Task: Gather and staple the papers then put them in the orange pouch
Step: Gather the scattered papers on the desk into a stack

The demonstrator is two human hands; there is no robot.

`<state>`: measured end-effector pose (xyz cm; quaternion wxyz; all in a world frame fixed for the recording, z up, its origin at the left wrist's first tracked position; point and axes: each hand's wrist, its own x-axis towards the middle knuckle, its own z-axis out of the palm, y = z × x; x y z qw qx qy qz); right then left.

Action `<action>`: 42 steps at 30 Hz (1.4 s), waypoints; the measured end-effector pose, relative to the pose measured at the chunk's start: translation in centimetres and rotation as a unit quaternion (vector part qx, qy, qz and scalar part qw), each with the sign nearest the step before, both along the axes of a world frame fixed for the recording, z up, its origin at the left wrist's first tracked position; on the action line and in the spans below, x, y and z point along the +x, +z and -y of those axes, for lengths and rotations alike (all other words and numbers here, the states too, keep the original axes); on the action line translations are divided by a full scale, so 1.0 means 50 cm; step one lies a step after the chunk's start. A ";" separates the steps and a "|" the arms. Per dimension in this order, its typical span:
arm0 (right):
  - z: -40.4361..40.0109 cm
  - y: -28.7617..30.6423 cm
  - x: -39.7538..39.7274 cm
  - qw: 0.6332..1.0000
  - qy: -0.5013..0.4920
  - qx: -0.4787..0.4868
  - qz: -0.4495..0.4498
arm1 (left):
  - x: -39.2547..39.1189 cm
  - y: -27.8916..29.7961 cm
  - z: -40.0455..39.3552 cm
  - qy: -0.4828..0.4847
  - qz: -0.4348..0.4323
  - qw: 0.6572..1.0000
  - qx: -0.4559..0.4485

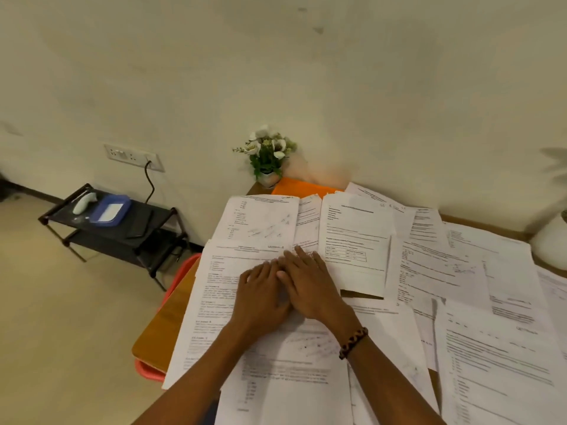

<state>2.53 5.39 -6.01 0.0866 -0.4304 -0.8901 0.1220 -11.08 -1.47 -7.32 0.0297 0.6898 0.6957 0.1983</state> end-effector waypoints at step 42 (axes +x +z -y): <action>-0.189 -0.003 0.020 0.992 -0.111 0.056 0.015 | -0.064 -0.024 -0.209 -0.012 -0.107 0.993 -0.048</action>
